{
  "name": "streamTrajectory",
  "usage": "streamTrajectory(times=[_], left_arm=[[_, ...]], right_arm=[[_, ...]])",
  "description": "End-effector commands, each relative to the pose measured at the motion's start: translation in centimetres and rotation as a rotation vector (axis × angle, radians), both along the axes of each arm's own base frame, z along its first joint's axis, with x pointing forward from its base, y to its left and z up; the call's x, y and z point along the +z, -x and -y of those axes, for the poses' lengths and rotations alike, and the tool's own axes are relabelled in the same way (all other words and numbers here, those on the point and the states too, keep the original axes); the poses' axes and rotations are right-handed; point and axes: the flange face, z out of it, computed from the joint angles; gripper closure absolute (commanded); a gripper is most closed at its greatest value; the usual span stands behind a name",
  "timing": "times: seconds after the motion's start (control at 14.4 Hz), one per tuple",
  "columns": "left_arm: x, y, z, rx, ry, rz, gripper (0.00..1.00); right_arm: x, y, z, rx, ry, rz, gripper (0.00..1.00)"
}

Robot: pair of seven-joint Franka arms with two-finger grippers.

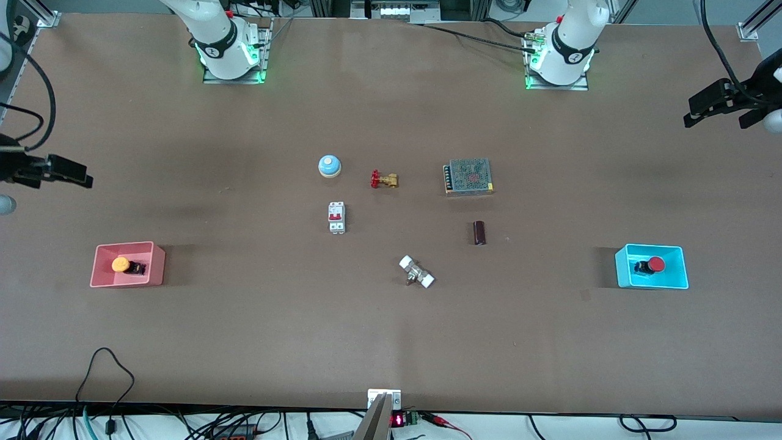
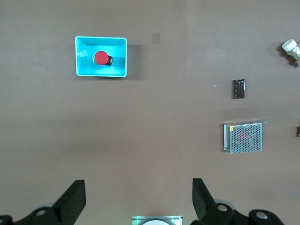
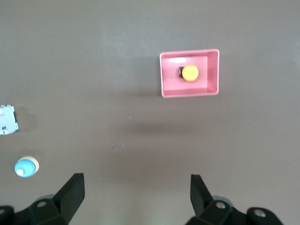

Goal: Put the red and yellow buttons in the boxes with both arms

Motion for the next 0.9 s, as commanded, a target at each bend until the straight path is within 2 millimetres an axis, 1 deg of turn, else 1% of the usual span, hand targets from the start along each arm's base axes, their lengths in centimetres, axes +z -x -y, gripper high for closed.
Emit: streamTrajectory(times=[0.0, 0.14, 0.28, 0.42, 0.83], left_arm=[[0.2, 0.9, -0.1, 0.008, -0.018, -0.002, 0.00], [0.3, 0.9, -0.5, 0.016, -0.029, -0.002, 0.00], [0.3, 0.9, -0.9, 0.090, -0.067, -0.001, 0.00], [0.4, 0.9, -1.1, 0.103, -0.067, 0.003, 0.00], [0.7, 0.8, -1.1, 0.120, -0.039, 0.017, 0.00]], right_arm=[[0.8, 1.6, -1.4, -0.020, 0.021, -0.018, 0.00], [0.6, 2.0, -1.2, -0.022, 0.020, -0.004, 0.00], [0.8, 2.9, -1.1, -0.021, 0.014, 0.009, 0.00], [1.1, 3.9, -1.0, -0.022, 0.012, 0.015, 0.00], [1.4, 4.3, -0.7, -0.025, 0.001, 0.008, 0.00]])
